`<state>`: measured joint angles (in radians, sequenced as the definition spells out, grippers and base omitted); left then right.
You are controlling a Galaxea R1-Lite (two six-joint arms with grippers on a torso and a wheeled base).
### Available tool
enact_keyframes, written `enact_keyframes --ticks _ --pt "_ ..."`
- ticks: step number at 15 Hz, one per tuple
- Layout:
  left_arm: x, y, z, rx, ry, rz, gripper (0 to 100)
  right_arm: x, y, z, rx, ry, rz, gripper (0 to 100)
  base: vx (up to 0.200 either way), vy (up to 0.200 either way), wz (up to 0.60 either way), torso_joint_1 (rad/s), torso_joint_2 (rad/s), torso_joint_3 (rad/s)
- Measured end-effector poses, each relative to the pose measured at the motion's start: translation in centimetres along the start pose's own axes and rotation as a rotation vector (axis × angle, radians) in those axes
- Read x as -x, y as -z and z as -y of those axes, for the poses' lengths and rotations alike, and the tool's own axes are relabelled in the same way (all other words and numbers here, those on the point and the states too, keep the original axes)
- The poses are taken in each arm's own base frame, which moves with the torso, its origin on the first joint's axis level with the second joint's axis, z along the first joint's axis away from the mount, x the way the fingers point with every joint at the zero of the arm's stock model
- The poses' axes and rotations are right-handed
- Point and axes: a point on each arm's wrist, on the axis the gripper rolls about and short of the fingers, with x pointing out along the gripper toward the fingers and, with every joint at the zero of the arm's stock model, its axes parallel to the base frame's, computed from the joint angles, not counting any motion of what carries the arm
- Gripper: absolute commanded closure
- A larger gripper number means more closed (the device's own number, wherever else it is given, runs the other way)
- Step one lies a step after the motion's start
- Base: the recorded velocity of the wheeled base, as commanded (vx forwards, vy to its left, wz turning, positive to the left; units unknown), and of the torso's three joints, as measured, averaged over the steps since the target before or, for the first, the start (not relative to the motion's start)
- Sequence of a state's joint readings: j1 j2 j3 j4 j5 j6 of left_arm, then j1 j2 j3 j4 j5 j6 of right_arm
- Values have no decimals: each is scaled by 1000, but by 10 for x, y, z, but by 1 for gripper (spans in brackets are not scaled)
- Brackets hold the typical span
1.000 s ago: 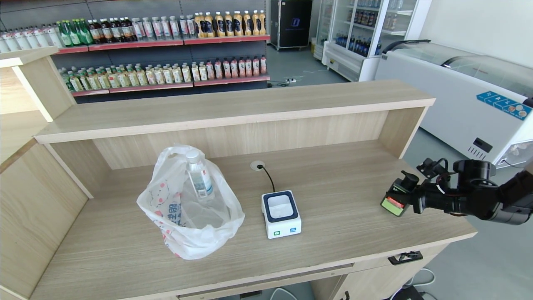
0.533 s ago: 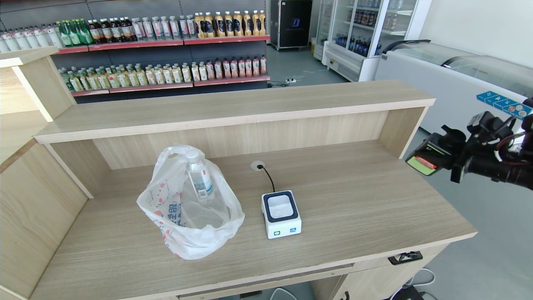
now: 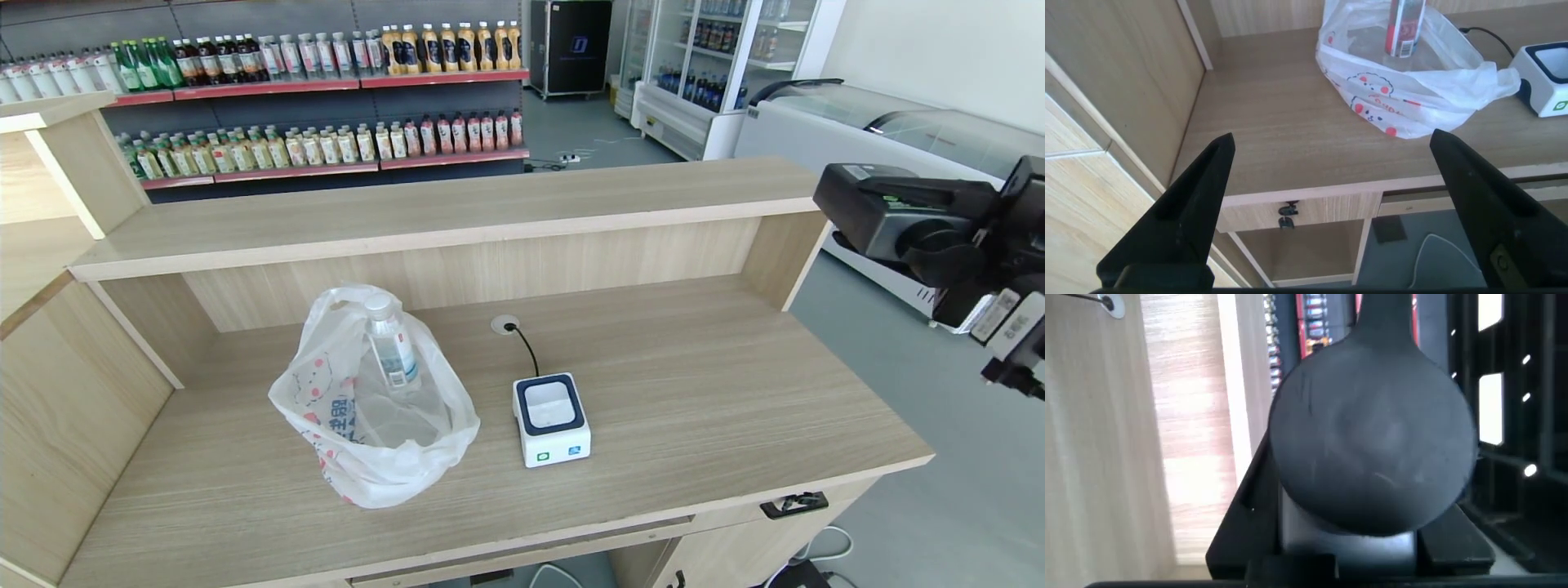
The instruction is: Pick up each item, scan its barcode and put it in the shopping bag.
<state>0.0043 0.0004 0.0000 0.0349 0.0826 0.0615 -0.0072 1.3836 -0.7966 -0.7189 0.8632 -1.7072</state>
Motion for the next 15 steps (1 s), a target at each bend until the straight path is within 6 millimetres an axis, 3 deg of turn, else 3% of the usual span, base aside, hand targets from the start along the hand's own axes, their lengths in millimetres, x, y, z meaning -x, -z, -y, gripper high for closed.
enact_keyframes --ticks 2,4,6,8,15 --pt "0 0 0 0 0 0 0 -15 -24 6 200 48 115 100 0 0 0 0 0 0" --pt "0 0 0 0 0 0 0 -22 -43 4 289 76 196 100 0 0 0 0 0 0" --pt "0 0 0 0 0 0 0 -15 -61 -12 352 65 240 100 0 0 0 0 0 0" --pt "0 0 0 0 0 0 0 -5 -72 -13 454 92 247 100 0 0 0 0 0 0" --pt "0 0 0 0 0 0 0 8 -122 8 599 230 292 100 0 0 0 0 0 0"
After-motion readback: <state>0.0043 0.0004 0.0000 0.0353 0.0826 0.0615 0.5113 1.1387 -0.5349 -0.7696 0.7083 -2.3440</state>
